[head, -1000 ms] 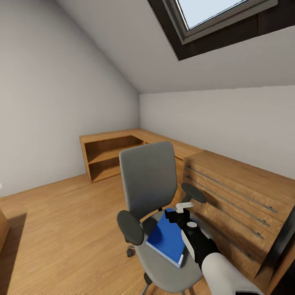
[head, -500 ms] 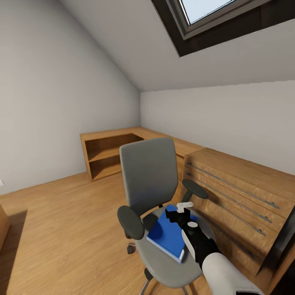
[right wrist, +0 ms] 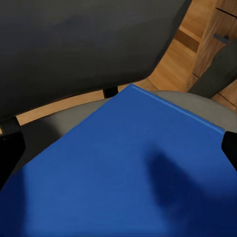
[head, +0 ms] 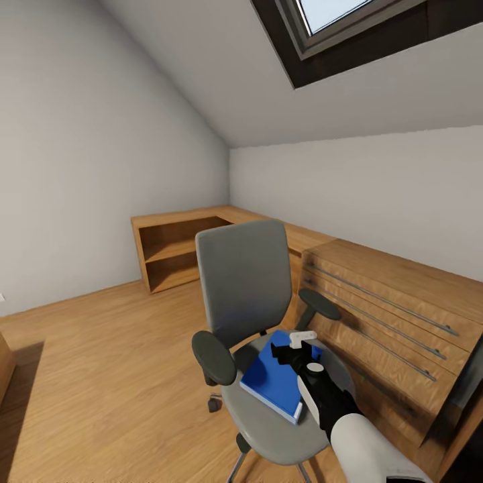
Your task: In the bedroom, organize the workspace by keeping the computer under the desk, ensuring the monitor is on the desk, placing the keyboard on the desk next to the monitor, placing the mouse on the desk next to the keyboard, moving the folder from the swivel chair onto the desk next to the mouse, stacking the notebook on top of the folder with the pen on top of the notebook, and positioning the swivel chair next to the desk.
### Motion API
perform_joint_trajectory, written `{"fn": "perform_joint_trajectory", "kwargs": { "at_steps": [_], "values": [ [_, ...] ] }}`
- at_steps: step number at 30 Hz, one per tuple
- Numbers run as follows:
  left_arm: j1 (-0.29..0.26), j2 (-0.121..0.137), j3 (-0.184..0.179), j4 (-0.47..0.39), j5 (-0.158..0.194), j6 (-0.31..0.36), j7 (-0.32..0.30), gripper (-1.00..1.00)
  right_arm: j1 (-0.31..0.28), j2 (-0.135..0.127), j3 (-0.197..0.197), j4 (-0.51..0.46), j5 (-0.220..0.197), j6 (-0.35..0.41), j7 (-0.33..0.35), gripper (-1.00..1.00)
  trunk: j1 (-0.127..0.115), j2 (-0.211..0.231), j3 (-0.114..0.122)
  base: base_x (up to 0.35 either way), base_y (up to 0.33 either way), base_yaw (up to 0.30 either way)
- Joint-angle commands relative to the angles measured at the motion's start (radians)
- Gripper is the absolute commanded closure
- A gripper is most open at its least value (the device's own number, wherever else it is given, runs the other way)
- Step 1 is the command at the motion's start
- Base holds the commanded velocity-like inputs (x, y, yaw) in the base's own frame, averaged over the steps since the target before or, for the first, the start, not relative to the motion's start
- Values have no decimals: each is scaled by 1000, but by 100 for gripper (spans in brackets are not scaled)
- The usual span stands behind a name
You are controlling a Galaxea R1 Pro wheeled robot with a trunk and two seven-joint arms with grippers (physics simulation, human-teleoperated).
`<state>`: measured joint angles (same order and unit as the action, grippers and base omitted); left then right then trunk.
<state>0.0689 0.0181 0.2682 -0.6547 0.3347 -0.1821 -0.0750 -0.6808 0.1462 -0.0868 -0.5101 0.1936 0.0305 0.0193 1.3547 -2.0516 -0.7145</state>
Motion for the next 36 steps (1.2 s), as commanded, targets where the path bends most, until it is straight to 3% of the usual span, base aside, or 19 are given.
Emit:
{"fn": "perform_joint_trajectory", "kwargs": {
  "at_steps": [1, 11, 36],
  "values": [
    [0, 0, 2, 0, 10, -1, -8, -100, 0, 2, -6, -2, 10, 7, 2, -100, 0, 0, -1, 0, 0, 0],
    [0, -1, 0, 1, 9, -4, -11, -100, 0, 3, -3, -7, 12, 51, 1, -100, 0, 0, -1, 0, 0, 0],
    [0, 0, 0, 3, 9, -5, -15, -100, 0, 1, -1, -12, 11, 56, 4, -100, 0, 0, -1, 49, 14, 0]
  ]
}}
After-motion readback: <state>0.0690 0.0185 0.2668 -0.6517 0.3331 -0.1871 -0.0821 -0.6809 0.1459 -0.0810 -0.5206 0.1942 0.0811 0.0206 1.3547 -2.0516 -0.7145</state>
